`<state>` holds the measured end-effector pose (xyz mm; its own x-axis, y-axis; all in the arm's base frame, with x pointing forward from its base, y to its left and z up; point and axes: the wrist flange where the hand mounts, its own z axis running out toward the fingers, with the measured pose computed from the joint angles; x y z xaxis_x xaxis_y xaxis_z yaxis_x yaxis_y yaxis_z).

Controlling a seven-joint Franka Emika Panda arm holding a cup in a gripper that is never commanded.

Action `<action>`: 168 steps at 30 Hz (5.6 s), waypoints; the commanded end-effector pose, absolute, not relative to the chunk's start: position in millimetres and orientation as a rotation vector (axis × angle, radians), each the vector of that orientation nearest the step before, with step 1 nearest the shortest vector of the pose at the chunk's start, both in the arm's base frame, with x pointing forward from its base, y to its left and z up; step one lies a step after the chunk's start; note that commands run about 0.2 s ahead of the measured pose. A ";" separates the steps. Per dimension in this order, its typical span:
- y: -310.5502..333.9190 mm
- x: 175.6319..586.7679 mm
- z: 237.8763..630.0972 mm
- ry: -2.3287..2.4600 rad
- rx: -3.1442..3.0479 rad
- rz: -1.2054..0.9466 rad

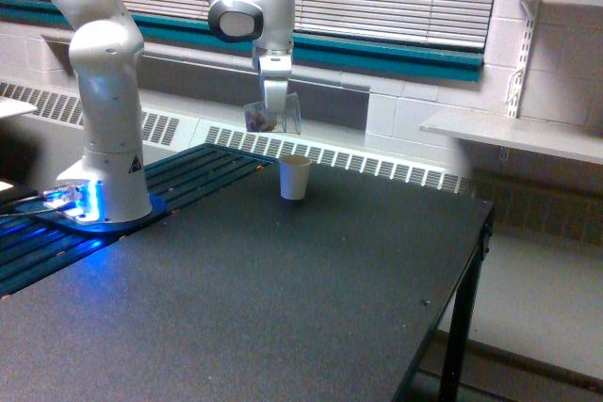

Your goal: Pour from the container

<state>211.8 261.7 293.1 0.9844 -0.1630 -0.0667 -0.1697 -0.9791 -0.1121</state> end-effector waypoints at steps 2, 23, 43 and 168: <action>255.0 208.9 279.1 0.224 -3.035 0.143; 255.9 209.7 263.0 0.184 -3.064 0.256; 254.6 217.0 257.0 0.157 -3.098 0.314; 270.4 257.8 267.1 0.144 -3.164 0.284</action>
<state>261.8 259.7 255.4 0.9752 -0.0816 -0.2055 -0.0736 -0.9962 0.0462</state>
